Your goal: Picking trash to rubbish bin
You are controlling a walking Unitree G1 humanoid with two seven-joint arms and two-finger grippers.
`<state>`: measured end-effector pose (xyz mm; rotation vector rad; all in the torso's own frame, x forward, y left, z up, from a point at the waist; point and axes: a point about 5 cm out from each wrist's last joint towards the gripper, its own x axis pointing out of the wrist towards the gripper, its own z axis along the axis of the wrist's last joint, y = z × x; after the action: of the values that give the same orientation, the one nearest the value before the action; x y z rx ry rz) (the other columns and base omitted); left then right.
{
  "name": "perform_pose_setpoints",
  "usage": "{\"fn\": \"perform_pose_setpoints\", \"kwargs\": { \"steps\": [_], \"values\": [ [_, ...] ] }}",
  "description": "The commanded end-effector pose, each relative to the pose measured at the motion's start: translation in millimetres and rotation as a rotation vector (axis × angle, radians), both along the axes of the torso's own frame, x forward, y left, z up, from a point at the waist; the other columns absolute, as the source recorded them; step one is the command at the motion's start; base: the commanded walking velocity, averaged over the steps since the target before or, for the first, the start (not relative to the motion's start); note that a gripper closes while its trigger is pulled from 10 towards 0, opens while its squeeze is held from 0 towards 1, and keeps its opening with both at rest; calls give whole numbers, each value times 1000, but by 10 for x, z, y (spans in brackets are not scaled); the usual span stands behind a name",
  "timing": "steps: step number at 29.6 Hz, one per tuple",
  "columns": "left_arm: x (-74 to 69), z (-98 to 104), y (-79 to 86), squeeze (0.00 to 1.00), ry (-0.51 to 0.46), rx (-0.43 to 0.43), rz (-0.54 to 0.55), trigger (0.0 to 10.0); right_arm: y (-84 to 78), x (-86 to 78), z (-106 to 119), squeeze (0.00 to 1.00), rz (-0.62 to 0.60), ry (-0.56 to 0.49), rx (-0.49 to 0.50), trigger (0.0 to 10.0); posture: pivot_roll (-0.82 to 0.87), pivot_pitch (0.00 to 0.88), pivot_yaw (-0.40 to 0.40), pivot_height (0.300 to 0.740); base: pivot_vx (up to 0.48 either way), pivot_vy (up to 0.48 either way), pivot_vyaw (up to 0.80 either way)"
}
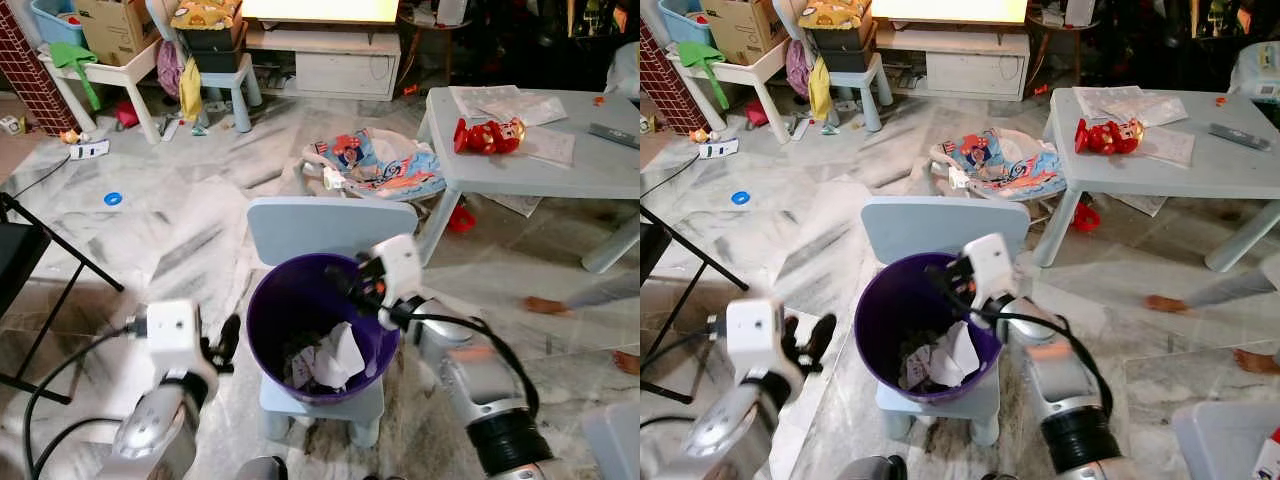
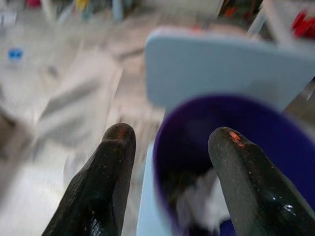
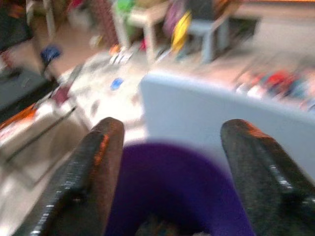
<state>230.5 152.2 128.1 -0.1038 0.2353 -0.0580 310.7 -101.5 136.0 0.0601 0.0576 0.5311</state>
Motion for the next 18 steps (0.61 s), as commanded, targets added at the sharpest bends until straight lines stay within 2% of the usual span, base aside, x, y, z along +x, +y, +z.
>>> {"fn": "perform_pose_setpoints", "kwargs": {
  "steps": [1, 4, 5, 7, 11, 14, 18],
  "values": [
    [31, 10, -30, 0, -25, 16, -22, 10000, -90, -23, 103, 1000, -40, -36, 29, 10000, 138, 75, -11, 740, 0, 0, 0],
    [181, 133, -96, 0, -113, 36, -33, 10000, -218, -51, 286, 1000, -116, -94, 80, 10000, 107, 66, -2, 740, 0, 0, 0],
    [181, 133, -96, 0, -113, 36, -33, 10000, -218, -51, 286, 1000, -116, -94, 80, 10000, 107, 66, -2, 740, 0, 0, 0],
    [289, 244, -151, 0, -195, 62, -44, 10000, -288, -64, 397, 1000, -178, -134, 124, 10000, 90, 58, 6, 740, 0, 0, 0],
    [415, 376, -207, 0, -279, 67, -37, 10000, -350, -91, 466, 1000, -260, -146, 183, 10000, 84, 57, 9, 740, 0, 0, 0],
    [450, 423, -224, 0, -311, 71, -34, 10000, -371, -119, 484, 1000, -289, -153, 188, 10000, 77, 56, 15, 740, 0, 0, 0],
    [448, 416, -216, 0, -349, 92, -19, 10000, -476, -178, 530, 1000, -356, -161, 191, 10000, 69, 68, 25, 740, 0, 0, 0]
  ]
}}
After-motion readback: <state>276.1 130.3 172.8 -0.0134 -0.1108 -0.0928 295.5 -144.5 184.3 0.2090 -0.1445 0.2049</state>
